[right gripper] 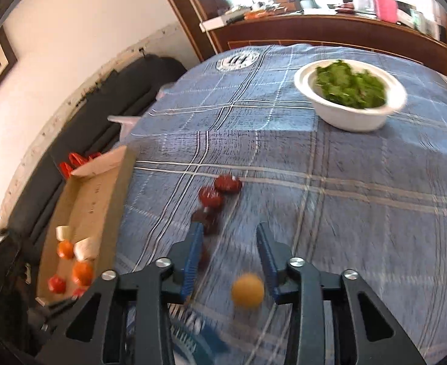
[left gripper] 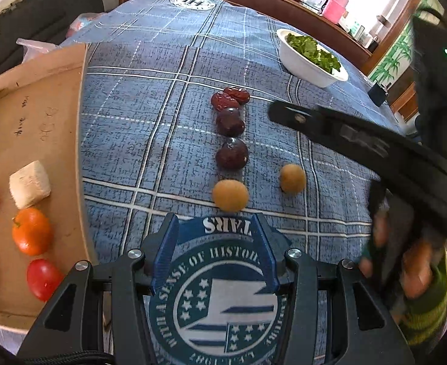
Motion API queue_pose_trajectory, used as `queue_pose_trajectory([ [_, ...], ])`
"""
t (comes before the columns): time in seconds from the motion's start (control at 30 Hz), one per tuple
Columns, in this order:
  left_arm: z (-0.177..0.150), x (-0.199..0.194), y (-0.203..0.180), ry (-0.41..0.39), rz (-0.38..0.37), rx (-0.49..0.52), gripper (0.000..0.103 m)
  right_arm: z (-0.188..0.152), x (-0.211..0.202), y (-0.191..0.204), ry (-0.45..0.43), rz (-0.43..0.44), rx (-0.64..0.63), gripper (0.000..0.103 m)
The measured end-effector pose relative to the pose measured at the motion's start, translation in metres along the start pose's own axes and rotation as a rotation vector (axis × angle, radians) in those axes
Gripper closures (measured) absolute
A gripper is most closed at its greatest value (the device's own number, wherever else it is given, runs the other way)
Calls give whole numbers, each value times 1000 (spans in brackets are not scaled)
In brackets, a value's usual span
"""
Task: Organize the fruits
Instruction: 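Grasp a red date with the right tool while the left tool grasps a brown potato, then carry the held date and potato over the cardboard tray with both tools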
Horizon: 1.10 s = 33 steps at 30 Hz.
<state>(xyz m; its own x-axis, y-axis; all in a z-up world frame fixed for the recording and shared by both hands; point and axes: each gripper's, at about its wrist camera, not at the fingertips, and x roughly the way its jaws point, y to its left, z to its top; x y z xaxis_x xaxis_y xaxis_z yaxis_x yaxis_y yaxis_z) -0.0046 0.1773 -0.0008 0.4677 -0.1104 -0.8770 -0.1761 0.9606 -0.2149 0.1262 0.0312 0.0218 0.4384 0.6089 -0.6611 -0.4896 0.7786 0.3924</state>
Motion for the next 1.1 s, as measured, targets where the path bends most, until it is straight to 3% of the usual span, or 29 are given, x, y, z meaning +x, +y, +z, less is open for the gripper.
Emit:
queue_pose_trajectory([
  [0.1, 3, 4, 1, 2, -14, -1, 55, 11, 24, 0, 36, -30, -36, 79],
  [0.47, 13, 20, 1, -6, -64, 10, 56, 37, 73, 9, 108, -7, -123, 80],
  [0.57, 13, 21, 0, -19, -75, 15, 69, 39, 80, 16, 109, -8, -159, 80],
  [0.67, 12, 21, -1, -22, -105, 17, 78, 39, 81, 21, 103, -28, -187, 82],
  [0.9, 7, 14, 2, -27, -107, 16, 78, 38, 60, 10, 68, -12, -127, 83],
  [1.1, 5, 0, 2, -61, -40, 32, 78, 26, 14, 10, 0, 11, -93, 83],
])
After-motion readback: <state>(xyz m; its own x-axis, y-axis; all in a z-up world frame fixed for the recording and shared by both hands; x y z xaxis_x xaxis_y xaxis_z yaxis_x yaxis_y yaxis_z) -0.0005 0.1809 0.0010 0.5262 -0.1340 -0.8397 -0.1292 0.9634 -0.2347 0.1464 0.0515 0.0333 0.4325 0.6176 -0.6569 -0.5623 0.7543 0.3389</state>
